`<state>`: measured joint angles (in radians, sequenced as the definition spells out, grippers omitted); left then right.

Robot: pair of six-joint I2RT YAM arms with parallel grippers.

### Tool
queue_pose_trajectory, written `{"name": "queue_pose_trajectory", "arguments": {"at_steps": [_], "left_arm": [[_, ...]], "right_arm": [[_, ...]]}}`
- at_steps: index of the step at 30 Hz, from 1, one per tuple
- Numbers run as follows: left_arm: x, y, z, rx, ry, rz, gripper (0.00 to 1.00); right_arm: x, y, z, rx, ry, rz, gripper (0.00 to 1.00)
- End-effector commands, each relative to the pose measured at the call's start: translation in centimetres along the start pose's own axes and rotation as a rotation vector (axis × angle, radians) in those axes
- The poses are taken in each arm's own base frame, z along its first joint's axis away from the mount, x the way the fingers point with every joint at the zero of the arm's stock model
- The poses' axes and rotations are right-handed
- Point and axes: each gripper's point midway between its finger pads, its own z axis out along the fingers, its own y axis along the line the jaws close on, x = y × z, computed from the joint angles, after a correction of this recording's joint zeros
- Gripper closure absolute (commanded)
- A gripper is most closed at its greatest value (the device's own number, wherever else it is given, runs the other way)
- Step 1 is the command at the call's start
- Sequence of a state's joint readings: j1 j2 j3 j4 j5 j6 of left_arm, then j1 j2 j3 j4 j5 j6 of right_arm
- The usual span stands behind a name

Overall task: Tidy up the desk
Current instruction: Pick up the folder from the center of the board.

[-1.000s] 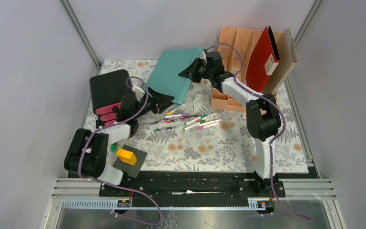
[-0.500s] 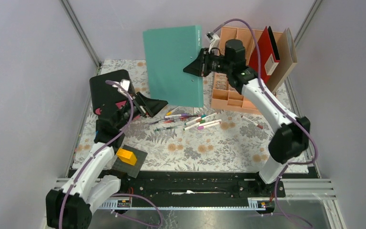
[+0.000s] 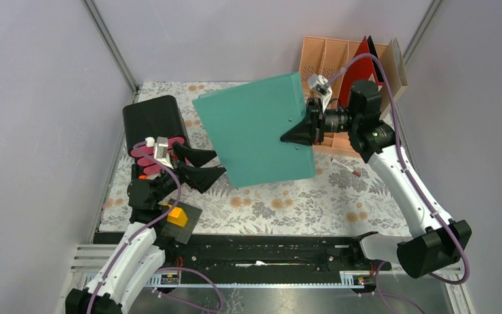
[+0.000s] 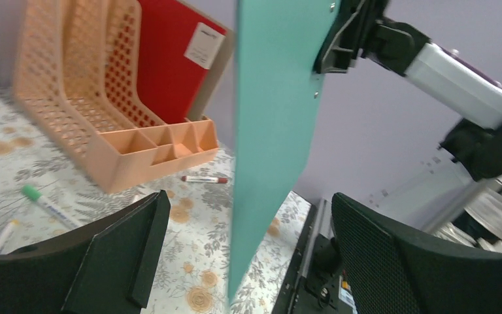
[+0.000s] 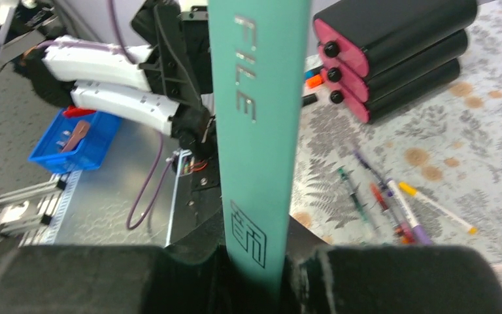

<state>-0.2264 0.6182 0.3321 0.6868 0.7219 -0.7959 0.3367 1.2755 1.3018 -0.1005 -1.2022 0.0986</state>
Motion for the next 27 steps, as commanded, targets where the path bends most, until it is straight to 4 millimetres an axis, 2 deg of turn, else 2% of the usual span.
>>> {"name": "queue_pose_trajectory", "arguments": {"at_steps": [1,5,10,14,20,21,24,27], "left_arm": [[-1.0,-5.6,-1.1,0.301,-0.070,0.101,0.01],[-0.7,-7.7,-1.4,0.442,-0.055,0.065,0.01],[0.3,-9.2,-0.4,0.523,-0.017,0.048,0.01],[1.0,-8.3,1.3,0.471,0.003,0.062,0.01],[2.3,-6.6,3.6,0.360,0.068,0.127,0.02],[2.6,-6.4,3.9,0.352,0.075,0.127,0.08],[3.0,-6.1,4.4,0.346,0.086,0.115,0.43],[3.3,-5.7,4.8,0.344,0.105,0.100,0.72]], "right_arm": [[1.1,4.5,-1.8,-0.176,0.009,-0.090,1.00],[2.0,5.3,-2.3,-0.199,0.012,-0.091,1.00],[3.1,5.6,-2.4,-0.236,0.015,-0.101,1.00],[4.0,5.3,-2.4,-0.240,0.017,-0.078,1.00],[4.3,4.1,-2.9,-0.206,0.001,-0.088,1.00],[4.3,4.1,-3.0,-0.206,0.000,-0.090,1.00],[4.6,4.1,-3.1,-0.211,0.000,-0.089,1.00],[5.1,4.0,-3.1,-0.214,0.001,-0.085,1.00]]}}
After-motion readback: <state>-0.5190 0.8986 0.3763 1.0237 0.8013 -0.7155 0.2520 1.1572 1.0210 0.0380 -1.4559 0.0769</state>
